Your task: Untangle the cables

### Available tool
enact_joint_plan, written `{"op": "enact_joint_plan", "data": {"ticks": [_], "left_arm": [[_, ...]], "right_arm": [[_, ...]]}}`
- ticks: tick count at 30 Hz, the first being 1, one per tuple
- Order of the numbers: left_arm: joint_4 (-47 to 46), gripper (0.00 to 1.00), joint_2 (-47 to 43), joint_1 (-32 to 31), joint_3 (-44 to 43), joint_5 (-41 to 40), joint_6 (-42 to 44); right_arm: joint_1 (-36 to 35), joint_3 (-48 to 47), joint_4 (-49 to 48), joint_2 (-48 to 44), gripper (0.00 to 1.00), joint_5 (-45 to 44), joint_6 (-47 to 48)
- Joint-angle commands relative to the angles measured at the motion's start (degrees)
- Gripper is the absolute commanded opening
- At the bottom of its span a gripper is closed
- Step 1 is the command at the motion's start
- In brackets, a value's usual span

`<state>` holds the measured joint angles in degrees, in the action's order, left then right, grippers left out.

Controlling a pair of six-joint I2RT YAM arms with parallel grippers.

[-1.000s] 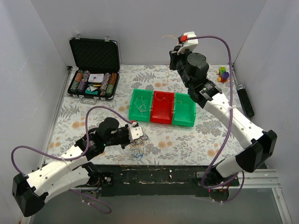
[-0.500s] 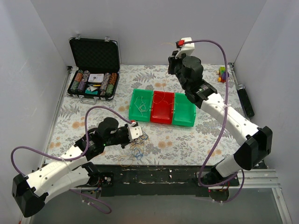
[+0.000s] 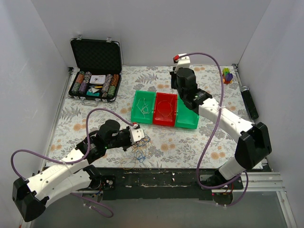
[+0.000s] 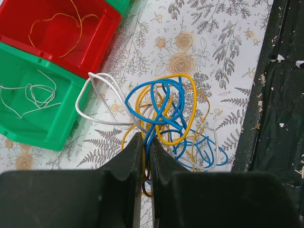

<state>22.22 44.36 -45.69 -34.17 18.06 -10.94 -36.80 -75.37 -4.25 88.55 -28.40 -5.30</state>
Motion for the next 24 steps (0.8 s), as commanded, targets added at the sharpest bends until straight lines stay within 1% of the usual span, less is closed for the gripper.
{"op": "enact_joint_plan", "data": {"ticks": [1, 8, 16, 24], "left_arm": [[-0.9, 0.00, -1.0, 0.3, 0.5, 0.8, -0.3], [-1.0, 0.00, -0.8, 0.3, 0.2, 0.9, -0.5], [-1.0, 0.00, -0.7, 0.6, 0.0, 1.2, -0.7], [-1.0, 0.00, -0.9, 0.9, -0.1, 1.4, -0.9]], "right_arm": [[0.1, 2.5, -2.2, -1.4, 0.01, -0.1, -0.7], [0.1, 1.9, -0.3, 1.7, 0.01, 6.3, -3.4], [0.1, 7.7, -0.7, 3.3, 0.01, 10.7, -7.7], [0.0, 6.9, 2.1, 8.1, 0.01, 19.0, -11.7]]}}
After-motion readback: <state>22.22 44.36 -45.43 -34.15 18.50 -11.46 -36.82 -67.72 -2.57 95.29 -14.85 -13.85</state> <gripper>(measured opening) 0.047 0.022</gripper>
